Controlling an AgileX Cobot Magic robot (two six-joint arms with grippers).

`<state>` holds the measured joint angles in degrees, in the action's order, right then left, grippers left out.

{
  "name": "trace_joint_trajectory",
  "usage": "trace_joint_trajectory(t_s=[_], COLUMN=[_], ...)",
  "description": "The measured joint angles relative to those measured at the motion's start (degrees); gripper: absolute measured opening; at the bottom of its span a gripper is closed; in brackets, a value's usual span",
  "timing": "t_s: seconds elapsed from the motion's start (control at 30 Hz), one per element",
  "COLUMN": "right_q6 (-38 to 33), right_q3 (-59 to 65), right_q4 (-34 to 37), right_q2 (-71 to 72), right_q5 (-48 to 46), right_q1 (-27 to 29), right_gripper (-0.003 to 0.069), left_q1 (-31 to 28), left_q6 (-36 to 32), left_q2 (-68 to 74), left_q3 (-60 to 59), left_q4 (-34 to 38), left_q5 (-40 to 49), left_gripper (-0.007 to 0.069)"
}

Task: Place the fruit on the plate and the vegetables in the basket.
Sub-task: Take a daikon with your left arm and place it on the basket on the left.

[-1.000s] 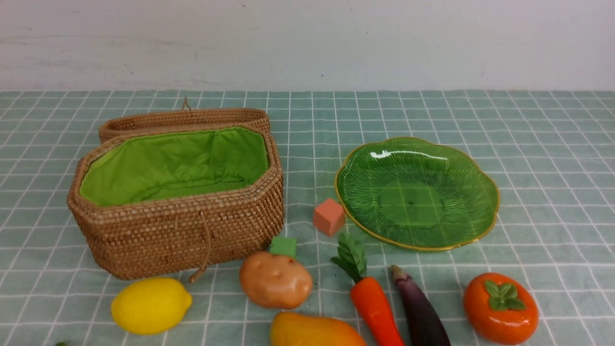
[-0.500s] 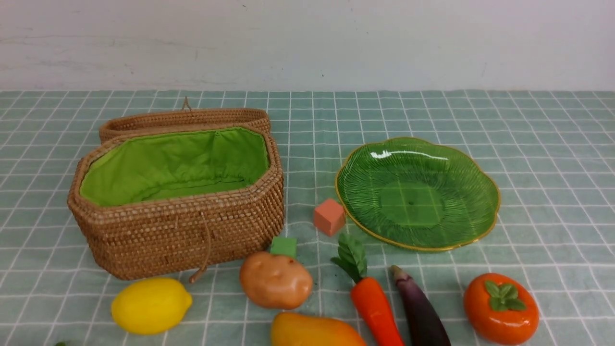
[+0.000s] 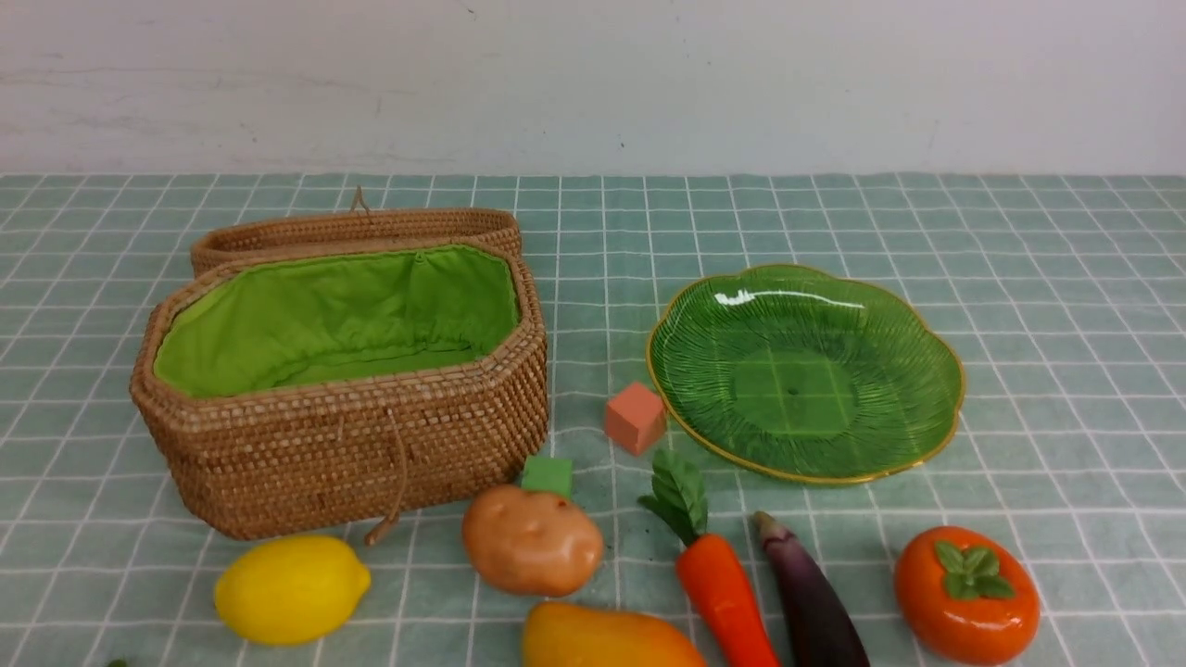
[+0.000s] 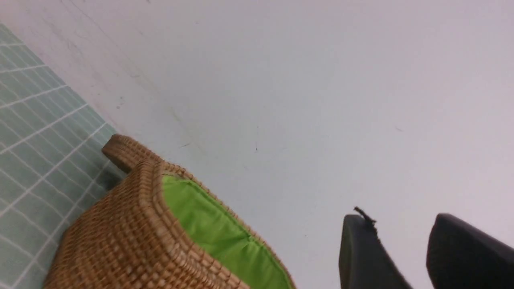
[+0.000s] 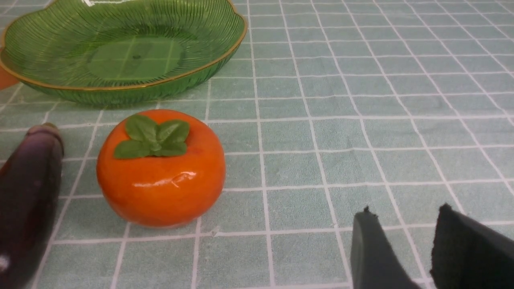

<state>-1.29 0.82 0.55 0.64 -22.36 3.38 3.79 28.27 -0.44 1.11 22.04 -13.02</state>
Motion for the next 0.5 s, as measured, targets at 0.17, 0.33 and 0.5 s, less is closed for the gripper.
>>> trace_joint_trajectory(t_s=[0.17,0.33,0.5], right_q6=[0.0,0.0,0.0], right_q3=[0.0,0.0,0.0], right_q4=[0.0,0.0,0.0], right_q2=[0.0,0.0,0.0], right_q5=[0.0,0.0,0.0], right_q1=[0.0,0.0,0.0], right_gripper=[0.0242,0.0242,0.0242], left_q1=[0.0,0.0,0.0], left_q6=[-0.93,-1.19,-1.26], left_q2=[0.94,11.74,23.25], left_q3=[12.99,31.45,41.92], left_q4=[-4.16,-5.98,-11.76], left_q5=[6.79,25.54,47.04], left_gripper=[0.0239,0.0239,0.0239])
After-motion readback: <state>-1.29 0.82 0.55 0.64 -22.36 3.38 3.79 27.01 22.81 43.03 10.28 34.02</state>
